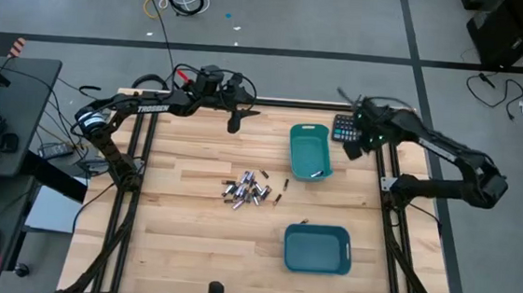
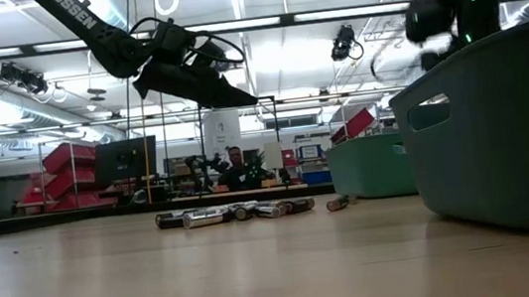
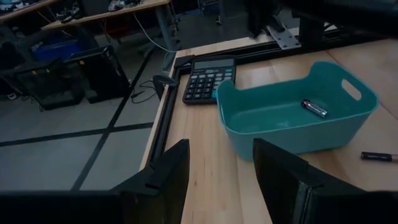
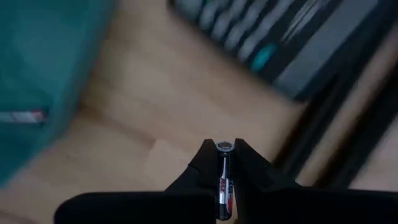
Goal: Sort batteries
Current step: Put the silver battery into the green bin
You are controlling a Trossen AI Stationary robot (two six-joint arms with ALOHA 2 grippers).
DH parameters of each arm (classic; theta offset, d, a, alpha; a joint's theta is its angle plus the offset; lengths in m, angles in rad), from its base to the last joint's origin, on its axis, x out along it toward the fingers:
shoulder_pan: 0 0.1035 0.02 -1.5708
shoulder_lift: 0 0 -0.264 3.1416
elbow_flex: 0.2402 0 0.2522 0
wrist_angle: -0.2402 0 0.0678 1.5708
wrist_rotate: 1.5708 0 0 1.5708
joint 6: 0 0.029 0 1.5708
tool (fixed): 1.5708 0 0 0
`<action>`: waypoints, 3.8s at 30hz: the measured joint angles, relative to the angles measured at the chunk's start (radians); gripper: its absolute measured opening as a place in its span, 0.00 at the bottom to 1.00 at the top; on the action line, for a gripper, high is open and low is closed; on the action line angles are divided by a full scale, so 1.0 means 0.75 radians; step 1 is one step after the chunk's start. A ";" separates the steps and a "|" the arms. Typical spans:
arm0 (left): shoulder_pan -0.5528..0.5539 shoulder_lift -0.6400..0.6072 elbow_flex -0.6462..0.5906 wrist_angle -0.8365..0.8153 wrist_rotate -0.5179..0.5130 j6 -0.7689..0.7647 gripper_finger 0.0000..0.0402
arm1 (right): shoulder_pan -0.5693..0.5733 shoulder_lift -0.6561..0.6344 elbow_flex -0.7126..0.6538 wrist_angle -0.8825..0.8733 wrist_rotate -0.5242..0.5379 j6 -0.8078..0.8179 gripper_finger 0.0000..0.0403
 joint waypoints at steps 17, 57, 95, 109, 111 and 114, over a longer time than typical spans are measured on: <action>-0.136 -0.001 -0.001 0.544 0.194 -0.314 0.44 | 0.387 -0.008 0.135 1.385 -0.422 -0.458 0.04; -0.201 -0.001 0.001 0.650 0.100 -0.410 0.04 | 0.442 0.464 0.133 2.191 -0.670 -0.595 0.10; -0.103 0.000 0.001 0.603 0.028 -0.382 0.05 | 0.073 0.391 0.134 0.637 -0.049 -0.064 0.35; -0.091 0.000 0.001 0.545 0.022 -0.322 0.06 | 0.027 0.573 0.134 0.630 -0.153 -0.136 0.42; -0.090 0.000 0.001 0.544 0.022 -0.315 0.06 | 0.024 0.615 0.134 0.648 -0.152 -0.142 0.38; -0.090 0.000 0.001 0.545 0.022 -0.315 0.06 | 0.010 0.644 0.134 0.721 -0.153 -0.153 0.28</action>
